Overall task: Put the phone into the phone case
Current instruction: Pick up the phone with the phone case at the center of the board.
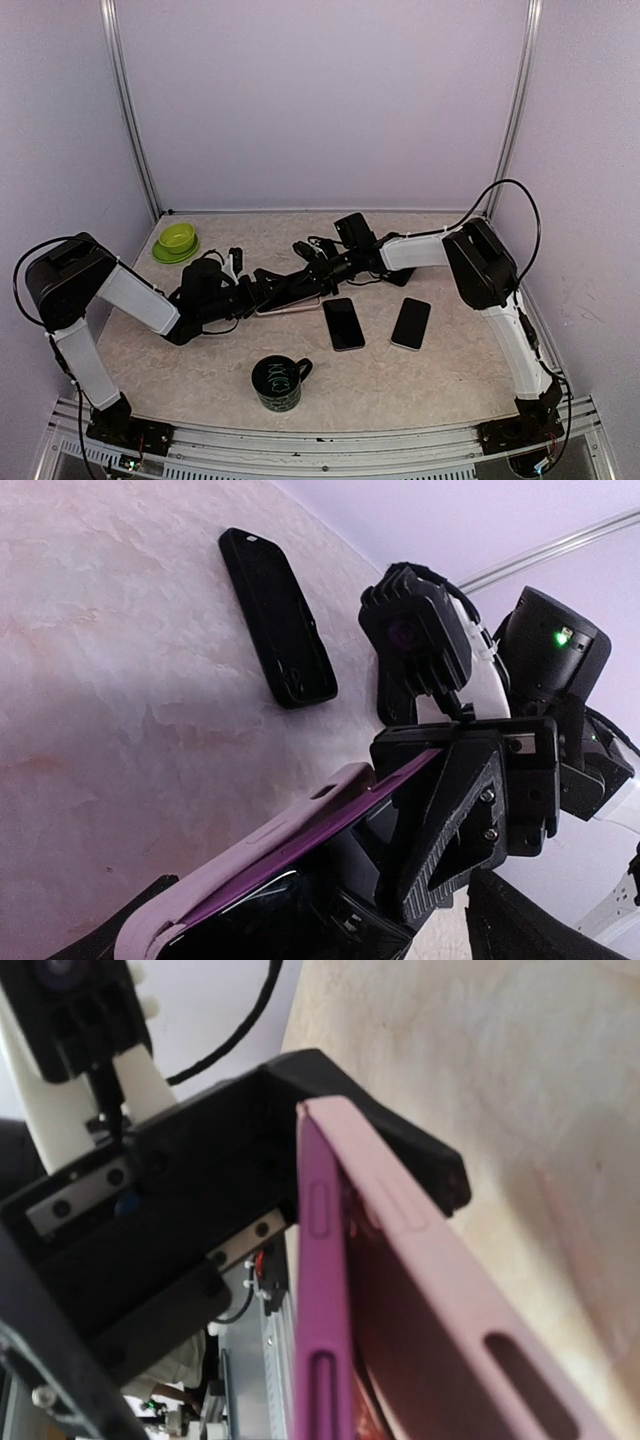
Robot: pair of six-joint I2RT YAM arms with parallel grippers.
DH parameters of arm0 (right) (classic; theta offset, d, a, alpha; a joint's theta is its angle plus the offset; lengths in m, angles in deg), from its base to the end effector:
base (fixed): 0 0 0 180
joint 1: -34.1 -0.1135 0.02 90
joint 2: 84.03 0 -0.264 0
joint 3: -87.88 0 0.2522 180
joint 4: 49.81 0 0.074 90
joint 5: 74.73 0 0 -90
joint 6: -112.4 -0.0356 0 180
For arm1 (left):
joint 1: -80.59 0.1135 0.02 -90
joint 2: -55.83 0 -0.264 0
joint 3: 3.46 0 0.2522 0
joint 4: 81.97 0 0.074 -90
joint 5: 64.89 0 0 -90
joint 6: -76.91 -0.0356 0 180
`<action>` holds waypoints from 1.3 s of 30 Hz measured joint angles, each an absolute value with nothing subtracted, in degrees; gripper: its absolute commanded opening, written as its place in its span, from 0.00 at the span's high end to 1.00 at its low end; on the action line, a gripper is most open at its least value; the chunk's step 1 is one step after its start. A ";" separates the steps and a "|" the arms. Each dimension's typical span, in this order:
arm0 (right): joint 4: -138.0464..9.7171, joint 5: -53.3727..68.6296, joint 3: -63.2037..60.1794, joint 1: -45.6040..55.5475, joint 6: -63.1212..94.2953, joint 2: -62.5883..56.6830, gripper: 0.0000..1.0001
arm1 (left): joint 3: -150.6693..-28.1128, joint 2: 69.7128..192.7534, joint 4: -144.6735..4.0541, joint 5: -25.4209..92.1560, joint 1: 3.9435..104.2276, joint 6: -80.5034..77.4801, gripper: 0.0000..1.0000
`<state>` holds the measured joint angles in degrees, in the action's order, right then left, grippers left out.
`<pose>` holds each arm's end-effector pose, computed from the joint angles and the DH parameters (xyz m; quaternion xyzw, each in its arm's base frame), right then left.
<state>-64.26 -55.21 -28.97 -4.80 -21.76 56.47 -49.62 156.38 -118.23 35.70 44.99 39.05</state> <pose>0.3854 0.3541 0.1273 0.2185 -0.7452 -0.6254 0.0764 0.2554 -0.1909 0.1341 -0.0624 0.8056 -0.4588 0.3695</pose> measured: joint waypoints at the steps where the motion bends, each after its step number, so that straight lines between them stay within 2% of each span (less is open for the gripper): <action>1: -64.52 -55.32 -28.75 -4.80 -21.10 56.28 1.00 | -49.62 156.40 -118.38 36.33 45.01 39.07 0.07; 11: -67.14 -55.47 -27.24 -4.80 -15.53 53.17 1.00 | -49.52 156.49 -122.25 42.56 45.43 39.16 0.18; 26: -67.16 -55.93 -24.90 -5.17 -9.65 50.20 1.00 | -46.83 156.51 -129.35 46.76 46.04 41.69 0.53; 31: -67.08 -56.19 -24.20 -5.17 -8.97 49.20 1.00 | -46.43 156.51 -130.90 47.50 46.06 42.17 0.59; 36: -66.71 -56.83 -24.16 -5.17 -8.62 48.91 1.00 | -46.11 156.51 -132.21 47.96 46.06 42.59 0.70; 39: -66.33 -57.77 -24.11 -5.15 -8.43 48.91 1.00 | -45.71 156.51 -133.79 48.72 46.06 43.16 0.72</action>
<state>-66.33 -57.77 -24.11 -5.15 -8.43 48.91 -45.71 156.51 -133.79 48.72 46.06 43.16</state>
